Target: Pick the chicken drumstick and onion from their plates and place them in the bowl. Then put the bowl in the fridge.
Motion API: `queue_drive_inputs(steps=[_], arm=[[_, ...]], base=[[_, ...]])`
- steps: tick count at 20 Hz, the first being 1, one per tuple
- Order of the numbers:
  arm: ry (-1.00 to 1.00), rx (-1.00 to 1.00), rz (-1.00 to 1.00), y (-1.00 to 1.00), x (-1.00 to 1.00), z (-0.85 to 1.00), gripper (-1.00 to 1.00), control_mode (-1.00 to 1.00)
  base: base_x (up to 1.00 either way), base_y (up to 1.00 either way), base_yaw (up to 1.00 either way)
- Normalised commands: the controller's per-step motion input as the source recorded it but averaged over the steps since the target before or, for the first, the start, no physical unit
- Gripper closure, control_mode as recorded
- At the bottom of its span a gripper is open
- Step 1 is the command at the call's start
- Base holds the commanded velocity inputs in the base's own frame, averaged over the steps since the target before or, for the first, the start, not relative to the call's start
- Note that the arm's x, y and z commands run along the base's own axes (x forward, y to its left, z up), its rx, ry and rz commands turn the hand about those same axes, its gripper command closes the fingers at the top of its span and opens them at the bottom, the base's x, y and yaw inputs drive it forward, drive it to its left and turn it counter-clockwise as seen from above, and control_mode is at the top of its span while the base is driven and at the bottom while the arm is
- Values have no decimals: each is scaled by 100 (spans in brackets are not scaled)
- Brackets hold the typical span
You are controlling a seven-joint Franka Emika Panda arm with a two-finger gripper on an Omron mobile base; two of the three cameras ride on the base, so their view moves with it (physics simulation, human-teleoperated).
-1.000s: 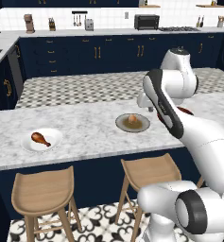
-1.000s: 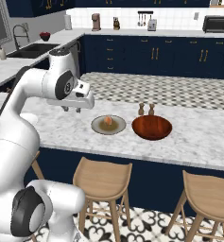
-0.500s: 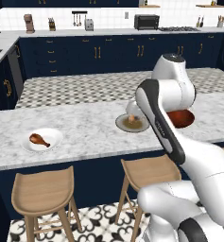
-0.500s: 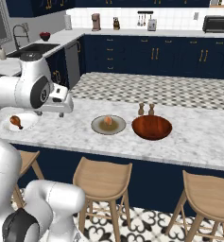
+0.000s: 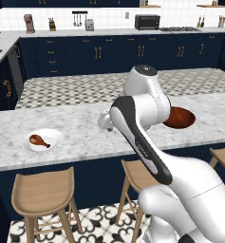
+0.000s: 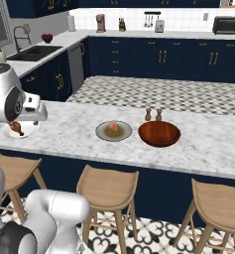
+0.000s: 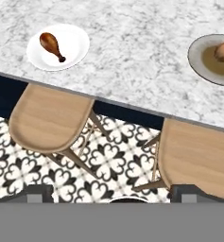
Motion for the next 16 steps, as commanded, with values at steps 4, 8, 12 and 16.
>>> queue_drive_inputs(steps=[4,8,12,16], arm=[[0,0,10,100,9,-9,-100,-100],[3,-1,10,98,51,-18,-100,-100],[5,-1,12,74,70,-26,-100,-100],[1,0,17,52,46,-32,-100,-100]], base=[[0,0,0],[0,0,0],[0,0,0],[0,0,0]])
